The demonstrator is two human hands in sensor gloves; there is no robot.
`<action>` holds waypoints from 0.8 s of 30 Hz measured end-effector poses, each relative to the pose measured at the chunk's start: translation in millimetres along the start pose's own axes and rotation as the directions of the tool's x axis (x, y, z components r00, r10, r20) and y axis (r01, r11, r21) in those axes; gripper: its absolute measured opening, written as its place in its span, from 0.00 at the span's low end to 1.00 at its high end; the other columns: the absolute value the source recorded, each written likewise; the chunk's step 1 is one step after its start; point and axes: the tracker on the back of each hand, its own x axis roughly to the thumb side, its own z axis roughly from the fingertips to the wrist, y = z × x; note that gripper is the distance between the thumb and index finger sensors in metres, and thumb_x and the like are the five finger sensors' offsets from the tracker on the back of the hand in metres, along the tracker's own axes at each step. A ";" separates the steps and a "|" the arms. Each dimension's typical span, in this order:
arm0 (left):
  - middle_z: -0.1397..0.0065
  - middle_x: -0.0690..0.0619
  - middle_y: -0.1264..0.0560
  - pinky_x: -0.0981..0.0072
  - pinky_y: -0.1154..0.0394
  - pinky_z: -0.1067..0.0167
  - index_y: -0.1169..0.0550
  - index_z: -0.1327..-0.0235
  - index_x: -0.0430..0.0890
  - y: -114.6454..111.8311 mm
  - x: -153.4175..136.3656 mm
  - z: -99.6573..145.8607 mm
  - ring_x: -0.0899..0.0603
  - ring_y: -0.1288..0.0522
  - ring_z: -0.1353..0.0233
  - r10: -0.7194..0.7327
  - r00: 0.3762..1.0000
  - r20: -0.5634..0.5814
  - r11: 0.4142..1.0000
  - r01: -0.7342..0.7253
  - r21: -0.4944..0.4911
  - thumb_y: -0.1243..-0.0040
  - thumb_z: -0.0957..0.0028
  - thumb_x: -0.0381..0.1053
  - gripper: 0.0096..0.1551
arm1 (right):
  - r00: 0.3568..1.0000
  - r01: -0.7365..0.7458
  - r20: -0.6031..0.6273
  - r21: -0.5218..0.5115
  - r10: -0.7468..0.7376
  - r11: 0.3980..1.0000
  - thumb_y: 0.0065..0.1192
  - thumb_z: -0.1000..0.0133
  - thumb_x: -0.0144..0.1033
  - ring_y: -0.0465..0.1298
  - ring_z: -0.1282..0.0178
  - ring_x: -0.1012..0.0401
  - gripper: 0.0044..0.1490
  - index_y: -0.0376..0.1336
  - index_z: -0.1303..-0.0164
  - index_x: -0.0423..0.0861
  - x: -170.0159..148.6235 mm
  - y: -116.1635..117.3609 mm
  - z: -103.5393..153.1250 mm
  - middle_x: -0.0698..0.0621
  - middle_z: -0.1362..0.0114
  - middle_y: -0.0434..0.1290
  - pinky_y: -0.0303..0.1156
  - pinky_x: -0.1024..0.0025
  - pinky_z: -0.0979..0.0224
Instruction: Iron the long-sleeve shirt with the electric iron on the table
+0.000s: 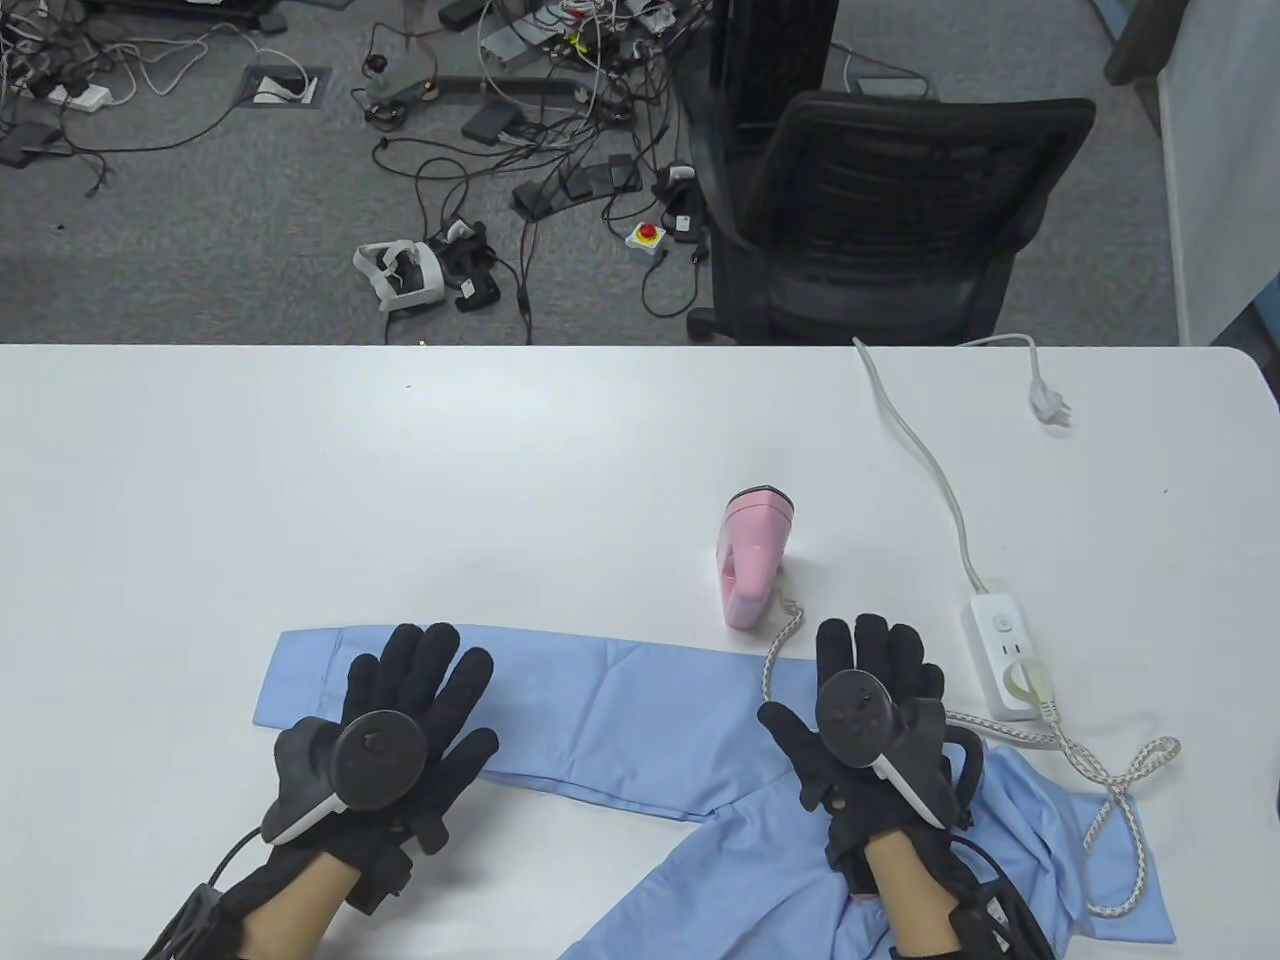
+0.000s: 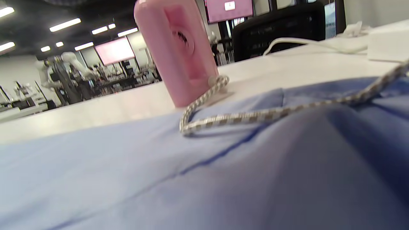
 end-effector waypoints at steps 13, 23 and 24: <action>0.13 0.52 0.61 0.33 0.62 0.26 0.48 0.23 0.64 -6.1 -3.8 -3.6 0.39 0.65 0.16 -0.001 1.000 -0.018 0.999 0.000 -0.045 0.55 0.47 0.72 0.39 | 0.998 0.051 0.019 0.072 -0.052 0.996 0.41 0.59 0.70 0.33 0.21 0.41 0.54 0.44 0.26 0.50 -1.6 10.8 -8.1 0.46 0.21 0.36 0.39 0.35 0.26; 0.13 0.53 0.62 0.33 0.62 0.26 0.48 0.23 0.64 -6.8 -7.0 -5.0 0.40 0.65 0.16 0.003 1.000 -0.027 0.998 -0.004 -0.060 0.56 0.47 0.72 0.39 | 0.998 0.067 0.011 0.108 -0.069 0.992 0.41 0.58 0.69 0.33 0.21 0.41 0.53 0.45 0.27 0.50 -4.0 16.5 -12.3 0.45 0.21 0.37 0.39 0.35 0.26; 0.13 0.53 0.62 0.33 0.62 0.26 0.48 0.23 0.64 -7.1 -6.8 -4.9 0.40 0.65 0.16 0.003 1.000 -0.027 0.998 -0.005 -0.061 0.56 0.47 0.72 0.39 | 0.997 0.070 0.012 0.101 -0.072 0.992 0.41 0.58 0.69 0.34 0.21 0.41 0.53 0.45 0.27 0.49 -4.1 15.9 -11.8 0.45 0.21 0.37 0.39 0.35 0.26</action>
